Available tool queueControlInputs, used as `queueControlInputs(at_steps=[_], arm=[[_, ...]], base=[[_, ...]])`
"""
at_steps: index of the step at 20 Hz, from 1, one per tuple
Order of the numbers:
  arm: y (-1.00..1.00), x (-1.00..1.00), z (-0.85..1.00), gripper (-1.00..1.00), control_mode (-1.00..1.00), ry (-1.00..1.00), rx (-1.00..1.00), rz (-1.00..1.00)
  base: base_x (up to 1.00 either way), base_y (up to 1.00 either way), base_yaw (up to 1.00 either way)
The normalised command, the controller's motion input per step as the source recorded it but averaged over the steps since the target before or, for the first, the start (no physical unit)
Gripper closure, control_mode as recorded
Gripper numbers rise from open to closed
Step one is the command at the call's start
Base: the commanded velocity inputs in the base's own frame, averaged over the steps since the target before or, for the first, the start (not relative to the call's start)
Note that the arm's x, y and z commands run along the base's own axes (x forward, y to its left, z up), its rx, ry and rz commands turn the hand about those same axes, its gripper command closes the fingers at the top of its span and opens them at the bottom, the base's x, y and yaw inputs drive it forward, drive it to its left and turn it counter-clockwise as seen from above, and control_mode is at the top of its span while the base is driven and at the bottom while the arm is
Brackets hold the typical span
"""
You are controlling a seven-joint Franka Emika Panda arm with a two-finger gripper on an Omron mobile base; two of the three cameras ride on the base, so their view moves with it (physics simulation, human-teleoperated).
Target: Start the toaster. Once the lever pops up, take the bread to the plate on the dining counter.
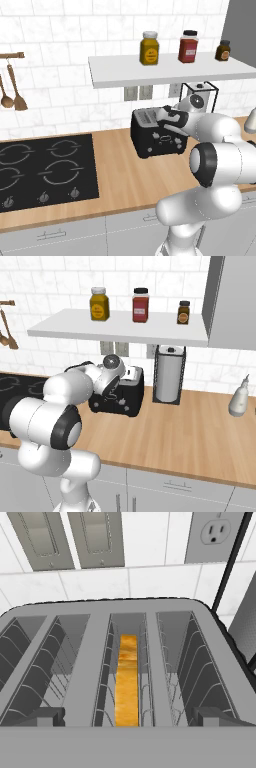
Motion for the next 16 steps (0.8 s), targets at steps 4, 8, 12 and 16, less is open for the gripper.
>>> queueControlInputs(at_steps=[4,8,12,16], arm=[[0.0,0.0,0.0,-1.0,-1.0,0.0,0.0,0.0],[0.0,0.0,0.0,-1.0,-1.0,0.0,0.0,0.0],[0.0,0.0,0.0,-1.0,-1.0,0.0,0.0,0.0],[0.0,0.0,0.0,-1.0,-1.0,0.0,0.0,0.0]], base=[[0.0,0.0,0.0],[0.0,0.0,0.0],[0.0,0.0,0.0],[0.0,0.0,0.0]])
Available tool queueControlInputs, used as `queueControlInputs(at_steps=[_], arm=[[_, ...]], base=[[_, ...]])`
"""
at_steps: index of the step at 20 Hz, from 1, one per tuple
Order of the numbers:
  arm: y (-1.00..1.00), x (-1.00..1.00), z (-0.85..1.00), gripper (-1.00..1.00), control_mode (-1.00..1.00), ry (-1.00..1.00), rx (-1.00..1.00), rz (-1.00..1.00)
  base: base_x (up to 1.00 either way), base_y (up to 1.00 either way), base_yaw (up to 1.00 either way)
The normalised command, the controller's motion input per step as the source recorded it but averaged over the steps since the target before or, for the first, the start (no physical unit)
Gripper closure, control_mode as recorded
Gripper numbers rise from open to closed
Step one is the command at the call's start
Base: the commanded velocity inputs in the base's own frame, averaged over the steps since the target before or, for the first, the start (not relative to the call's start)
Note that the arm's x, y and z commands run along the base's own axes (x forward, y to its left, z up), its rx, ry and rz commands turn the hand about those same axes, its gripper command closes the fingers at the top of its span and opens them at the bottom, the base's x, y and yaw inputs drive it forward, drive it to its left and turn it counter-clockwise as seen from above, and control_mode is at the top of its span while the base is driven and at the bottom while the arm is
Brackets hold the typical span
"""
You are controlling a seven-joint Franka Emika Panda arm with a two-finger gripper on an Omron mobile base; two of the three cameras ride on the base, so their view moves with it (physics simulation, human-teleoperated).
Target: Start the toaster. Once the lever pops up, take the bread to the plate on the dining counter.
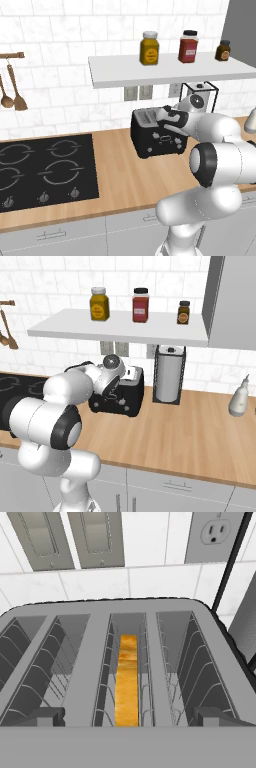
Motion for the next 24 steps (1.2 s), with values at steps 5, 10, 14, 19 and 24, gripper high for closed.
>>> queueControlInputs(at_steps=[5,10,14,19,24], arm=[[0.0,0.0,0.0,-1.0,-1.0,0.0,0.0,0.0],[0.0,0.0,0.0,-1.0,-1.0,0.0,0.0,0.0],[0.0,0.0,0.0,-1.0,-1.0,0.0,0.0,0.0],[0.0,0.0,0.0,-1.0,-1.0,0.0,0.0,0.0],[0.0,0.0,0.0,-1.0,-1.0,0.0,0.0,0.0]], base=[[0.0,0.0,0.0],[0.0,0.0,0.0],[0.0,0.0,0.0],[0.0,0.0,0.0],[0.0,0.0,0.0]])
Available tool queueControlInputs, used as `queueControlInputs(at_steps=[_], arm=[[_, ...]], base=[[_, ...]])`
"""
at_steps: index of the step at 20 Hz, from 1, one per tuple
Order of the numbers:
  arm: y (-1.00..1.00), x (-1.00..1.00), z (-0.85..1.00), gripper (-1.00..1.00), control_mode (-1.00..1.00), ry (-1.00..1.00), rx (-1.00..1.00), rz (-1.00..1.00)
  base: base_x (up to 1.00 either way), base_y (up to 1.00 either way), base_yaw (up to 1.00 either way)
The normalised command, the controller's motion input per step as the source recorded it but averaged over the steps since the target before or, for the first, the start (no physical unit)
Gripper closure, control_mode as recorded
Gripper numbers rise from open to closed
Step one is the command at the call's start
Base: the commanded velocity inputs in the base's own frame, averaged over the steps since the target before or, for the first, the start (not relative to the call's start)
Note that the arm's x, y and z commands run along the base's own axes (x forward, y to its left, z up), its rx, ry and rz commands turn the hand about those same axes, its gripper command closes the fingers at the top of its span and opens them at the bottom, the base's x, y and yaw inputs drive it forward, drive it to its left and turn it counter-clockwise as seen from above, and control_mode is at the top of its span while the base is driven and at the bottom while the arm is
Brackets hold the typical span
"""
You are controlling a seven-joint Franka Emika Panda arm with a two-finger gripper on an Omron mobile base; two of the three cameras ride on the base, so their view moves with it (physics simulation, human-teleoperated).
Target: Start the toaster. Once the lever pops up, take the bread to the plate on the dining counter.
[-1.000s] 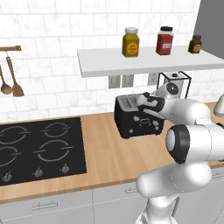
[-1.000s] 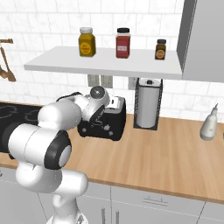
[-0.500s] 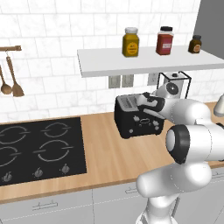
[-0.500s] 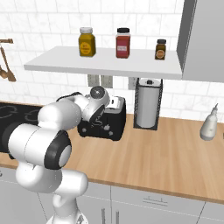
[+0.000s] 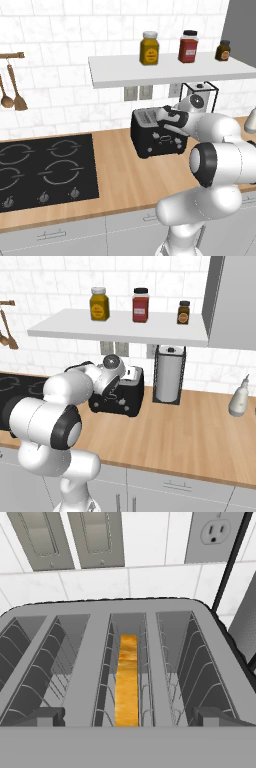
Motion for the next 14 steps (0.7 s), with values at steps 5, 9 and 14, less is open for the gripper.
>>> queueControlInputs(at_steps=[5,9,14], arm=[[0.0,0.0,0.0,-1.0,-1.0,0.0,0.0,0.0],[0.0,0.0,0.0,-1.0,-1.0,0.0,0.0,0.0],[0.0,0.0,0.0,-1.0,-1.0,0.0,0.0,0.0]], base=[[0.0,0.0,0.0],[0.0,0.0,0.0],[0.0,0.0,0.0]])
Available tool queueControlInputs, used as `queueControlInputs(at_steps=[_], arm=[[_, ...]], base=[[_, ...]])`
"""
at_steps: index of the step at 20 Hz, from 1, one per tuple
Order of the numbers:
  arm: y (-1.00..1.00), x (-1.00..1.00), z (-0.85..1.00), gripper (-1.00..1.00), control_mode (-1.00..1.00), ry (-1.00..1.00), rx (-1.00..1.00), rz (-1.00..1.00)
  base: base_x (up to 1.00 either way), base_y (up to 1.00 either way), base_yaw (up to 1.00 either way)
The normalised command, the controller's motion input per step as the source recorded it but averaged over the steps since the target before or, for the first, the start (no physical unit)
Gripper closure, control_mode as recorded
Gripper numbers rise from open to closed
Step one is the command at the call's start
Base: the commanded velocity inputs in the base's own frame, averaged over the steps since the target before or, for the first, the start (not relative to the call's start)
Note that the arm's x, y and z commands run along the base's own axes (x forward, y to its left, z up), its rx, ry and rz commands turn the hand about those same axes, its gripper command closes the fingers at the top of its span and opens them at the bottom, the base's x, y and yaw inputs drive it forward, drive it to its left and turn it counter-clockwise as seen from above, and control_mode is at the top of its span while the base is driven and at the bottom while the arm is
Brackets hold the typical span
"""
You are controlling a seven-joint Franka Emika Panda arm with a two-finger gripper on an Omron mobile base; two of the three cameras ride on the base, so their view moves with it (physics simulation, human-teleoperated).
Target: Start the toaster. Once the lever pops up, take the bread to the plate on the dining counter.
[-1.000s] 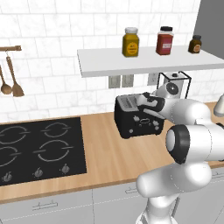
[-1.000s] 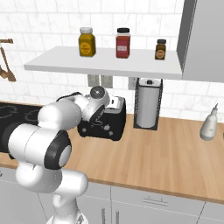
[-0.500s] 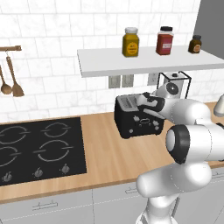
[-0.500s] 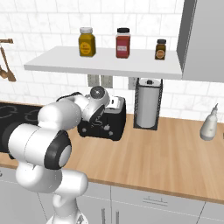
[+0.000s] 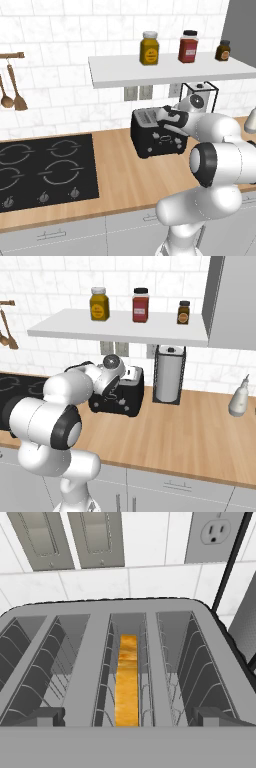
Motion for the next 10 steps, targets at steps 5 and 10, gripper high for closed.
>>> queueControlInputs(at_steps=[5,10], arm=[[0.0,0.0,0.0,-1.0,-1.0,0.0,0.0,0.0],[0.0,0.0,0.0,-1.0,-1.0,0.0,0.0,0.0]], base=[[0.0,0.0,0.0],[0.0,0.0,0.0]])
